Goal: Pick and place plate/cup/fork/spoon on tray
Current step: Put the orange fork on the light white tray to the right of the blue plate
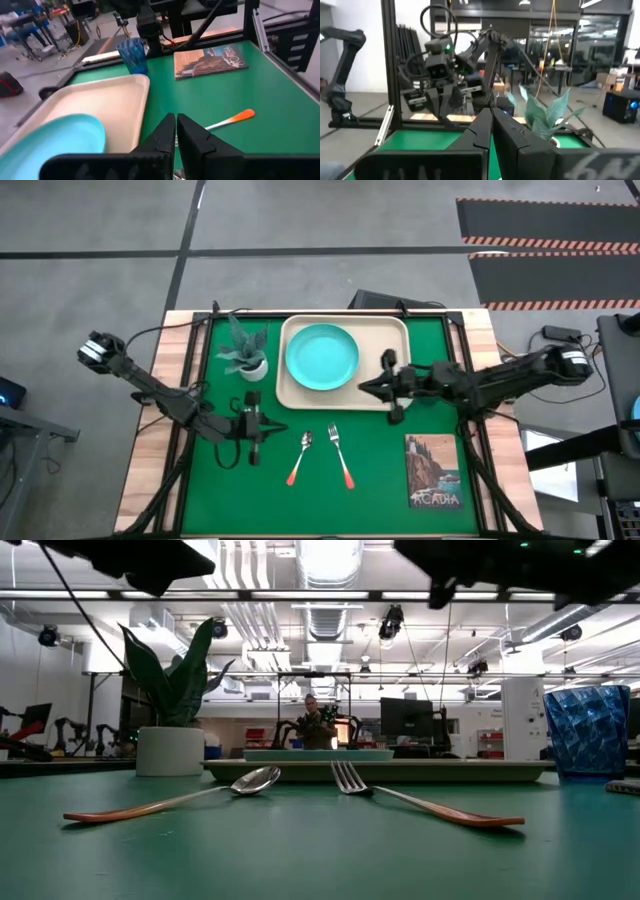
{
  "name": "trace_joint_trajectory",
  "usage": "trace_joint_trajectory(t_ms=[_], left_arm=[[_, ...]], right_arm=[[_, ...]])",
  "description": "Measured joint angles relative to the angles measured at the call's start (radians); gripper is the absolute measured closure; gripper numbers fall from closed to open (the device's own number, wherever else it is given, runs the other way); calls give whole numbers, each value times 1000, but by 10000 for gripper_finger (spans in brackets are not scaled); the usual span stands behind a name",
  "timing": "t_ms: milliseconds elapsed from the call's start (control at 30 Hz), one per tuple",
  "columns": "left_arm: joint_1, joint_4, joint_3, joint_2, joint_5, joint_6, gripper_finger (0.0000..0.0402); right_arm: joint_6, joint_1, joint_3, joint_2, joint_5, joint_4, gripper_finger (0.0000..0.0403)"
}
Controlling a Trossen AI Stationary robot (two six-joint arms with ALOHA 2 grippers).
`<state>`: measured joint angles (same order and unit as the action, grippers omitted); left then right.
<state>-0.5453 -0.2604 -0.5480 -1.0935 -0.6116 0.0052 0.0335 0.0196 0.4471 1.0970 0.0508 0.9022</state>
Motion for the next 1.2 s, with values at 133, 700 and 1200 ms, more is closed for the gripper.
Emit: trace_joint_trajectory(t_ms=[133,700,1200], left_arm=[[0,-3,53,61,0,-22,398],[4,2,126,154,0,23,398],[5,0,129,218,1,94,398]], right_arm=[[1,2,99,126,1,-23,394],[-73,61,448,314,-66,-424,394],[-386,222,728,349,-220,-1024,394]])
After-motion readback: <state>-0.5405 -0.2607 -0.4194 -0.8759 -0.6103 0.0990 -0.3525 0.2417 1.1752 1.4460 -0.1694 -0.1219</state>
